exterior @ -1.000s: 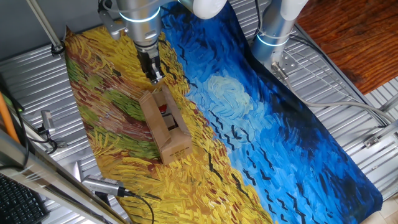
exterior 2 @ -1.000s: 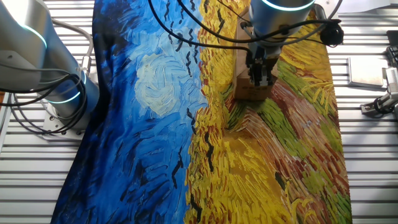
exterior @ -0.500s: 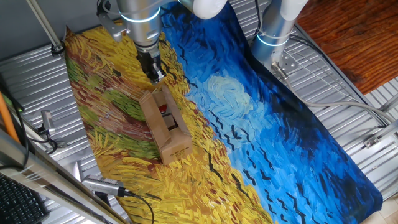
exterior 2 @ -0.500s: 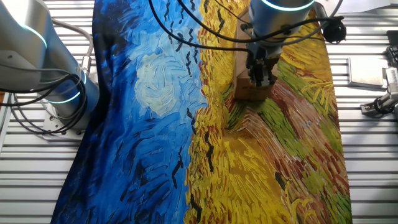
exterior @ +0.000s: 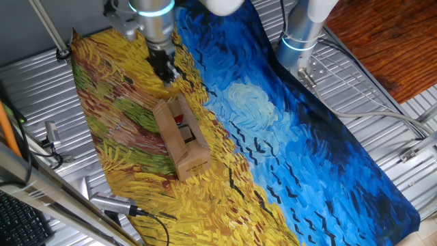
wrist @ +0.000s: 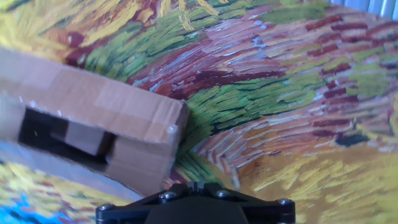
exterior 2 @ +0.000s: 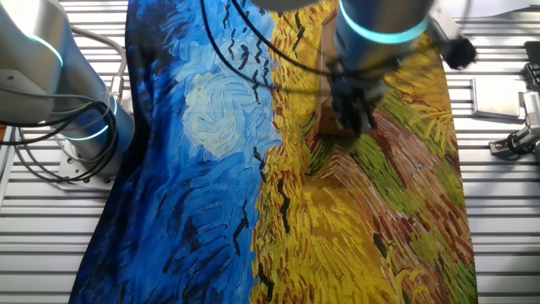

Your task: Open a box

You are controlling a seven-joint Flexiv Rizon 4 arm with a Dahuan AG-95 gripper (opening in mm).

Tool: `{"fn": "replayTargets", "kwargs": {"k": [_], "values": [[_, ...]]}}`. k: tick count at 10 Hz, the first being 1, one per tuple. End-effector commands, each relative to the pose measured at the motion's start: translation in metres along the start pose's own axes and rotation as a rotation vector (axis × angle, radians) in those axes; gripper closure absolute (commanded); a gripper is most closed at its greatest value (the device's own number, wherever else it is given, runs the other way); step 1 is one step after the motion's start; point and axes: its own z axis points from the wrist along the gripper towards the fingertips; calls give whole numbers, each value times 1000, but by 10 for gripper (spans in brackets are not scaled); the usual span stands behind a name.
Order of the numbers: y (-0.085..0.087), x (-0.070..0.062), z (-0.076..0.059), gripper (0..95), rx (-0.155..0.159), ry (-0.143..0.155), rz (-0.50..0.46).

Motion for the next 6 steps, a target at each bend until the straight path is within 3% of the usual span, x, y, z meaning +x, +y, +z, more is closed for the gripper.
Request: {"fn": "replayTargets", "kwargs": {"k": [1,6], "values": [[-20,-4,-2,950,-9,7,-79],[-22,-6,-2,950,11,19,-133]]}}
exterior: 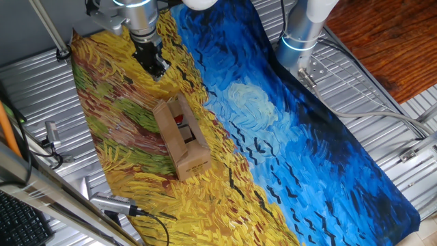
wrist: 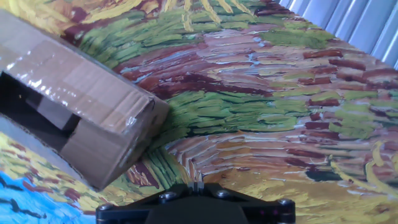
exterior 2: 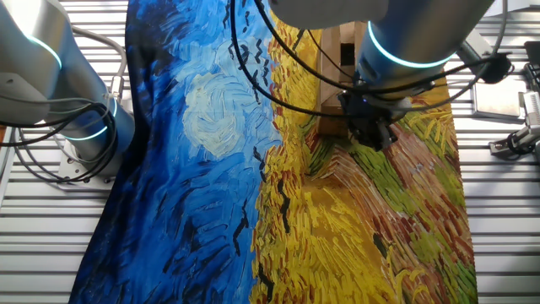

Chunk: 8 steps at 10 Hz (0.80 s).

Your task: Open a box

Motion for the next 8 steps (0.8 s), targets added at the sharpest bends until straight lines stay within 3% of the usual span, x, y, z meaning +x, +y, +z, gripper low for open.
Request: {"fn": "replayTargets", "kwargs": {"k": [1,4,8], "values": [[0,0,0,950,7,3,9],[0,0,0,950,14,2,39],[0,0,0,950,-10,14,-11]]}}
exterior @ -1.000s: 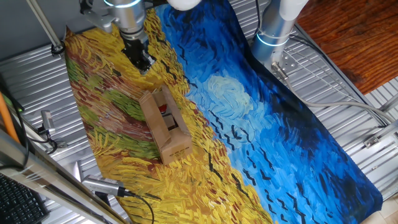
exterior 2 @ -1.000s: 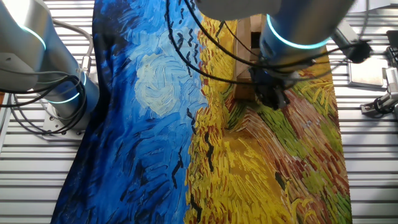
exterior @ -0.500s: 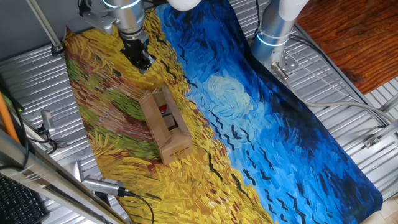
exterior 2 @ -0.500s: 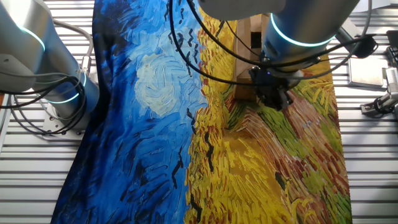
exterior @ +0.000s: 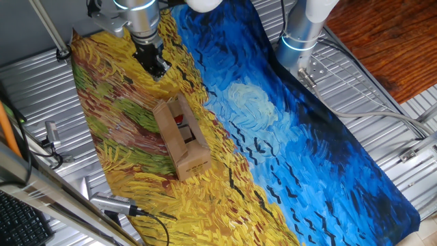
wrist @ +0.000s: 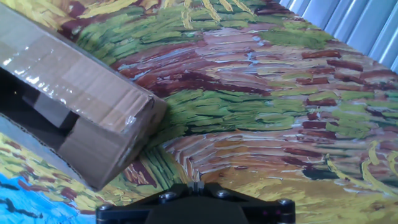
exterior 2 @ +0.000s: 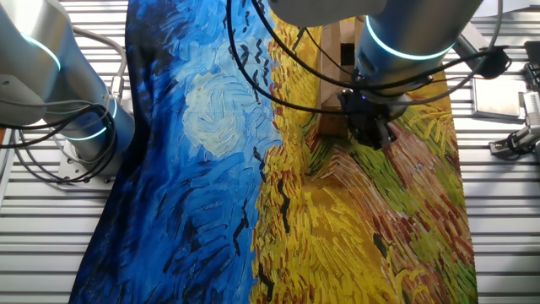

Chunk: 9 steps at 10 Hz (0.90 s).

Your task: Open a box

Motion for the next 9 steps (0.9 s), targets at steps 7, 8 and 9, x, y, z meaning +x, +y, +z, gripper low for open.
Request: {"fn": "replayTargets", "kwargs": {"k": [7,8,9], "values": [[52,-50,-10,950,-43,0,68],[62,-57,-10,950,-46,-1,79],[73,-62,-11,950,-48,7,89]]}}
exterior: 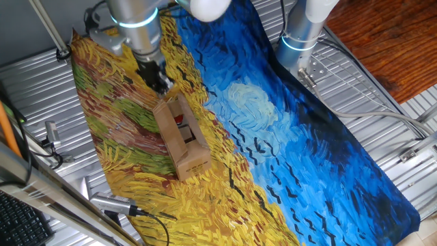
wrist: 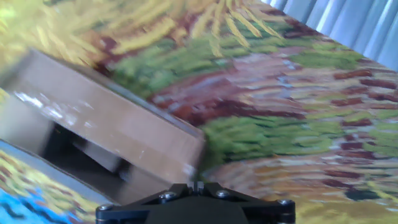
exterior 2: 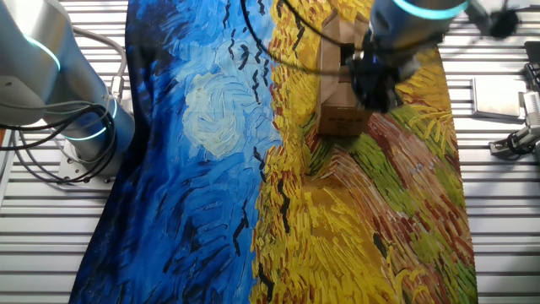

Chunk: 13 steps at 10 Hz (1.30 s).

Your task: Open a box

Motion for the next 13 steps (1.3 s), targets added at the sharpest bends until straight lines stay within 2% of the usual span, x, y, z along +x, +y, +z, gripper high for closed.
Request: {"fn": "replayTargets", "kwargs": {"k": [1,5,10,11,13], "values": [[16,-6,0,950,-5,20,22],[32,14,11,950,-26,26,59],[47,41,14,950,-31,34,98],[47,41,14,950,-42,29,129],[47,41,14,950,-42,33,131]]}}
